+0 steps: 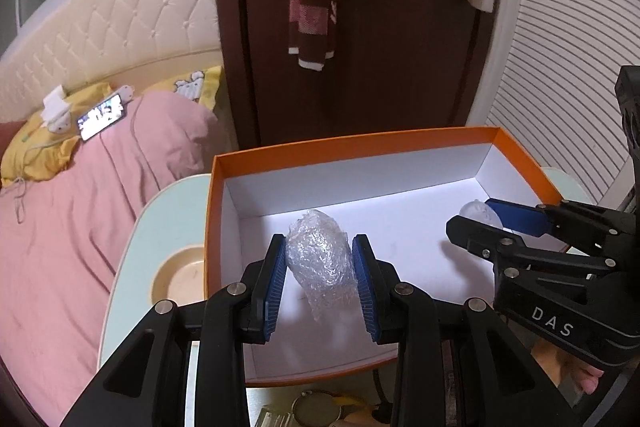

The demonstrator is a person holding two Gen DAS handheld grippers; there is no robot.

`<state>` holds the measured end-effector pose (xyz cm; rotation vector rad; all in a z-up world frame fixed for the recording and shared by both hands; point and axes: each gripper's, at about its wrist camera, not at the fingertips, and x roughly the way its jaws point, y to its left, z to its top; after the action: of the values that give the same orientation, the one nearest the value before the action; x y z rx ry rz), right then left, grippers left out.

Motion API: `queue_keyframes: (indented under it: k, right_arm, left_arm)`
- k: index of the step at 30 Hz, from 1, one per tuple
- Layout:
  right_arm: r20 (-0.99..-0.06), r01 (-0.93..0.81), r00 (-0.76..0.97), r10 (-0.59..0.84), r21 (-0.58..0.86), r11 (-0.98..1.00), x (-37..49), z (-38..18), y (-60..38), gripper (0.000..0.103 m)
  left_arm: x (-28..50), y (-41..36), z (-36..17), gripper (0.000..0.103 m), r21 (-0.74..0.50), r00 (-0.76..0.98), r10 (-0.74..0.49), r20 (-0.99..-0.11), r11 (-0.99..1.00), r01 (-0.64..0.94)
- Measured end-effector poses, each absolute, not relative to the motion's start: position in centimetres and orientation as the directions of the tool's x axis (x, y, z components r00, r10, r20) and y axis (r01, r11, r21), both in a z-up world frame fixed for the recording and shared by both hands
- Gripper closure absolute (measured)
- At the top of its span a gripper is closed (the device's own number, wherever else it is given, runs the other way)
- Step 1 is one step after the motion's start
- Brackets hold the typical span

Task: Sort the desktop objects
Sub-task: 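Lower both items into the orange box and open both tools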

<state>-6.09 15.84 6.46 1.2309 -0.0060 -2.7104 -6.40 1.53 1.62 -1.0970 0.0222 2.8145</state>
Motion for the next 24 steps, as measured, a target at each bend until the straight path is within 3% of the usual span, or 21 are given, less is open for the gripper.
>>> queue_keyframes:
  k: [21, 23, 24]
  right_arm:
    - [-0.755, 0.143, -0.638, -0.149, 0.074, -0.987, -6.47, 6.31, 15.83, 0.063]
    - [-0.754, 0.142, -0.64, -0.147, 0.072, -0.987, -6.44, 6.42, 15.83, 0.063]
    - [-0.752, 0.143, -0.642, -0.146, 0.069, -0.987, -6.37, 6.5, 15.82, 0.063]
  left_arm:
    - [-6.34, 1.6, 1.58, 0.07, -0.027, -0.73, 0.118, -0.673, -0.99, -0.135]
    - [-6.26, 1.51, 1.67, 0.065, -0.045, -0.731, 0.137, -0.669, -0.989, -0.144]
    - [-6.2, 1.46, 1.76, 0.057, -0.054, -0.731, 0.146, -0.667, -0.987, -0.148]
